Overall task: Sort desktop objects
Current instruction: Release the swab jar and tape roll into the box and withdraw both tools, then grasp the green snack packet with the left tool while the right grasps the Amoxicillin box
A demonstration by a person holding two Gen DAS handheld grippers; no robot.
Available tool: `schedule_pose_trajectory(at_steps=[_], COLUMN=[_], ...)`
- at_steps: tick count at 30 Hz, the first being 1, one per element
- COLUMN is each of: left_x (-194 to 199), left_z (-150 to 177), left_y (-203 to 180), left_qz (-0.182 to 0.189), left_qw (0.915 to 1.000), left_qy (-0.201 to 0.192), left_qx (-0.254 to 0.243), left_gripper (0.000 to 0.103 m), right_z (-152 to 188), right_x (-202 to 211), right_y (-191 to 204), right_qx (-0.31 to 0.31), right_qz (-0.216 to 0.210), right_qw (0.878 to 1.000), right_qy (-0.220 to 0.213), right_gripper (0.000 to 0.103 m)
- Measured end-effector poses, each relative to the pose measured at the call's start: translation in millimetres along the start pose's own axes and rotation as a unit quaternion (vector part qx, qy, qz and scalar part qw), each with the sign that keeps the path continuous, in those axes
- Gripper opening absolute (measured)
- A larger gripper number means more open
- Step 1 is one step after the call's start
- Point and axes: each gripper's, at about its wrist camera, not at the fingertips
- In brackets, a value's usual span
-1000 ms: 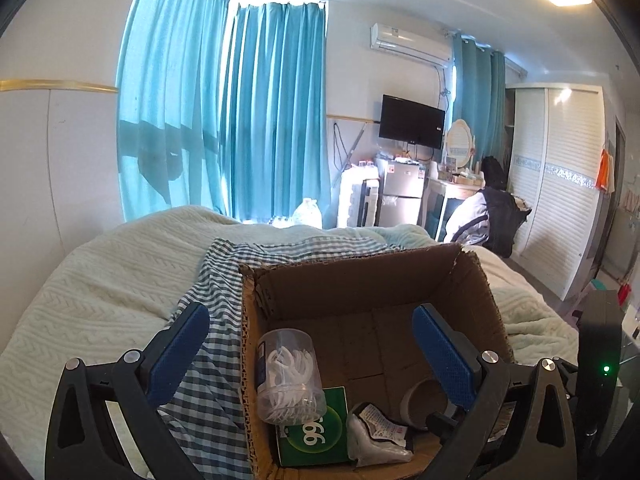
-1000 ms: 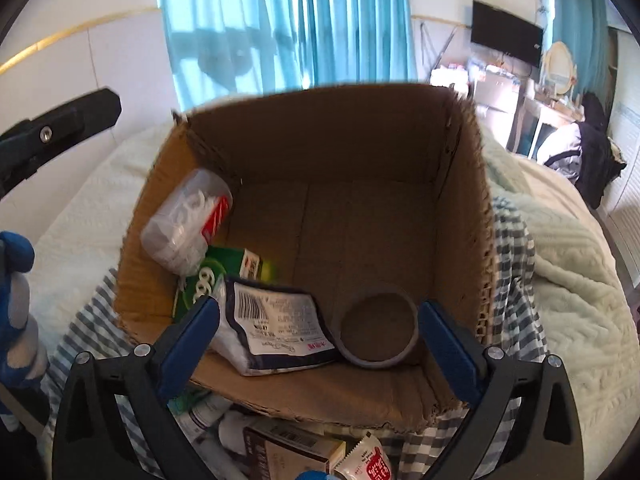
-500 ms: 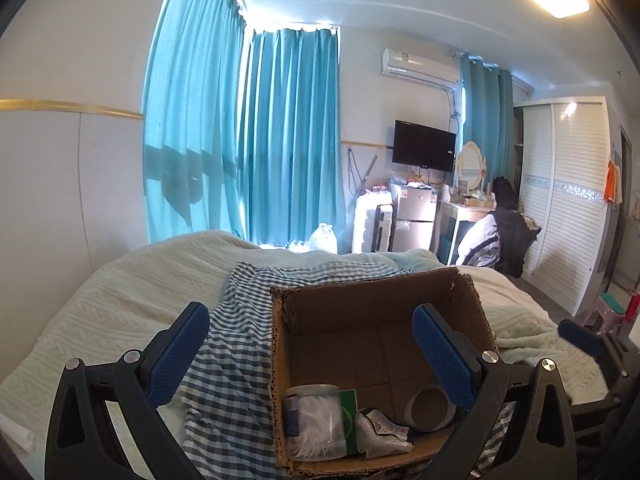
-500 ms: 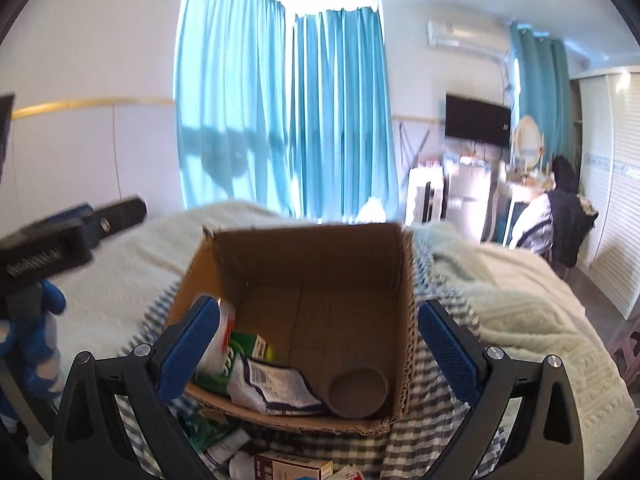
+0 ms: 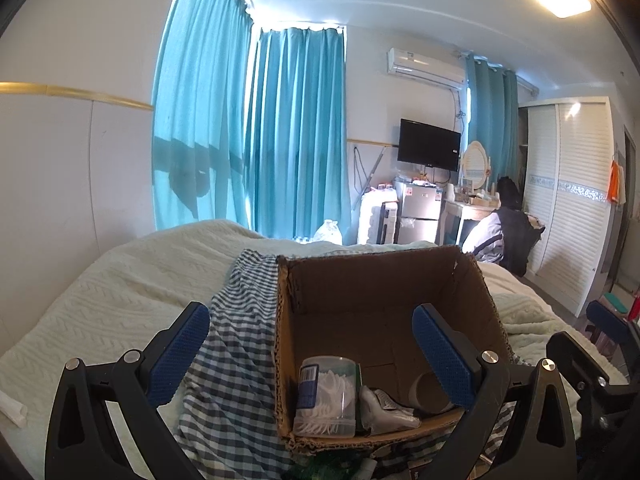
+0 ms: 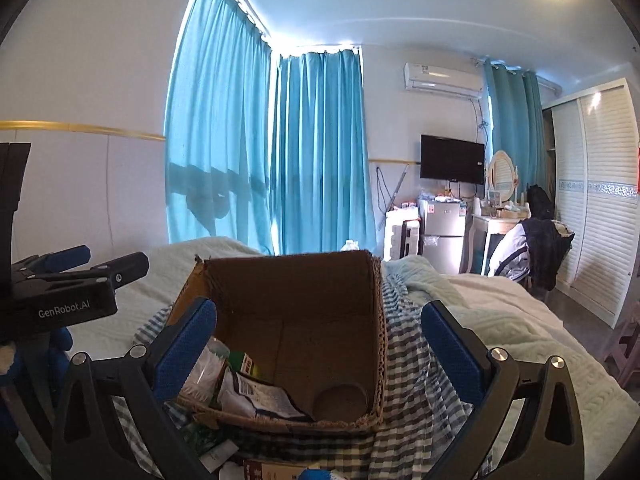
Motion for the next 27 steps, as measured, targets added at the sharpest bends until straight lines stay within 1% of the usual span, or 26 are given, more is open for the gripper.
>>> schedule_pose_trajectory(at_steps=[2,4,8,9,10,12,15,17,19,23,27], left_x=[1.2,3.8,3.6,3.6,4.1,5.3,7.5,6.8,6.1,5.2,-4.0], left_z=[7.7,15.3,29.7,34.0,37.6,45.7,57.8,67.6,76.2,94.3,109.6], left_y=[1.7,5.3,7.3,6.0,4.8,1.6,-1.2,0.0,1.3,0.9,2.4], left_qz=[0.002,0.002,-0.006,-0.004,-0.003,-0.003,-0.002,-0.001,-0.002,-0.018,-0.003], left_qw=[0.9999,0.9997,0.999,0.9988,0.9985,0.9977,0.9963,0.995,0.9939,0.9901,0.9864], left_qy=[0.012,0.022,0.04,0.044,0.047,0.052,0.061,0.074,0.085,0.097,0.135], left_qx=[-0.008,-0.007,-0.016,-0.021,-0.027,-0.043,-0.062,-0.066,-0.071,-0.1,-0.094], left_gripper=[0.103,0.103,0.103,0.103,0.103,0.103,0.103,0.103,0.103,0.103,0.103], right_z=[4.8,10.7,25.6,29.9,35.0,42.3,50.8,53.5,58.6,68.9,84.3], right_x=[4.7,8.9,12.3,12.5,11.1,12.4,15.0,17.5,16.7,12.6,6.2], right_y=[-0.4,-1.0,3.3,4.2,5.6,2.9,1.9,2.7,4.6,7.5,13.6], right_qx=[-0.015,-0.023,-0.022,-0.021,-0.017,-0.018,-0.023,-0.016,-0.014,-0.023,-0.013], right_qz=[-0.011,-0.022,-0.029,-0.028,-0.017,-0.002,0.001,0.006,0.001,0.007,0.013], right_qw=[1.0,0.999,0.999,0.998,0.998,0.997,0.996,0.996,0.995,0.992,0.988], right_qy=[-0.002,0.005,0.036,0.046,0.061,0.079,0.088,0.091,0.102,0.121,0.156], right_gripper=[0.103,0.103,0.103,0.103,0.103,0.103,0.103,0.103,0.103,0.103,0.103])
Point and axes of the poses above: each gripper's, at about its wrist camera, not at the fingertips, and x roughly against the way its jaws point, y to its left, z to its underside, and after that the axes turned 14 degrees about -y, right-handed
